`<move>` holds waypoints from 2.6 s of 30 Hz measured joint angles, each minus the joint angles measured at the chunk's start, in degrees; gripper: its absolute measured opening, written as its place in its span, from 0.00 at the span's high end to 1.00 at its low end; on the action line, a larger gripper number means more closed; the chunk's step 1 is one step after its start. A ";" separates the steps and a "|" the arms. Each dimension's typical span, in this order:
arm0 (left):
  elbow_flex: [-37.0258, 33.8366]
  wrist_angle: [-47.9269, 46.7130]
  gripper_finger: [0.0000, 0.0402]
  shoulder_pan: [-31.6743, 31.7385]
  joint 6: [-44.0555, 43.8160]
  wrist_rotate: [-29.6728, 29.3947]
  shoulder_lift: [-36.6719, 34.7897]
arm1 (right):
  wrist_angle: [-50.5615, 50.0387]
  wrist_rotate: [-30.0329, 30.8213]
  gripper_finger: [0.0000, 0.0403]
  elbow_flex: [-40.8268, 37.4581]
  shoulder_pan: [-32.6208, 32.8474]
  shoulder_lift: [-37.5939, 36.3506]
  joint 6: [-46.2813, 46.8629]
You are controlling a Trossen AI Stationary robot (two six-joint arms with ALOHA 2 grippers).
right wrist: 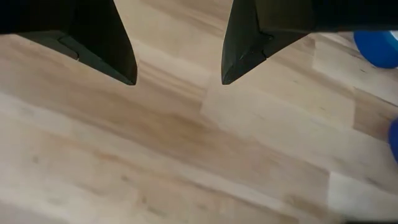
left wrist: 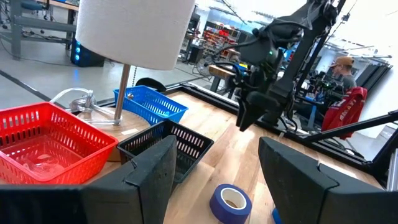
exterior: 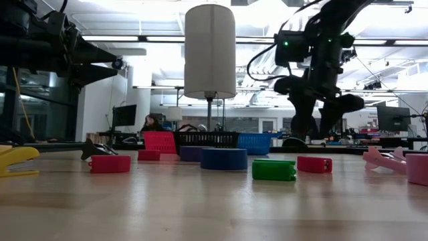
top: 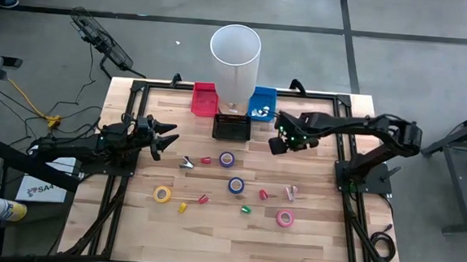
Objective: Pick and place Stapler, Stapler remover, tape
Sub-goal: Put the pink staple remover into the blue bin
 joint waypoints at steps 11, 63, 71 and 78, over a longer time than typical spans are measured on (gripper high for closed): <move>0.00 0.00 0.44 0.02 0.00 0.00 0.00 | -8.20 2.12 0.44 -0.20 8.89 0.00 11.83; 0.00 0.00 0.44 0.00 -0.02 -0.01 0.00 | -3.18 2.89 0.23 -0.13 34.49 9.23 45.39; 0.00 0.00 0.44 0.01 0.00 0.00 0.01 | -3.16 3.06 0.31 -0.13 33.25 9.25 43.80; 0.00 0.00 0.44 0.00 -0.02 0.00 0.02 | -2.68 1.29 0.47 -0.13 33.17 9.25 43.29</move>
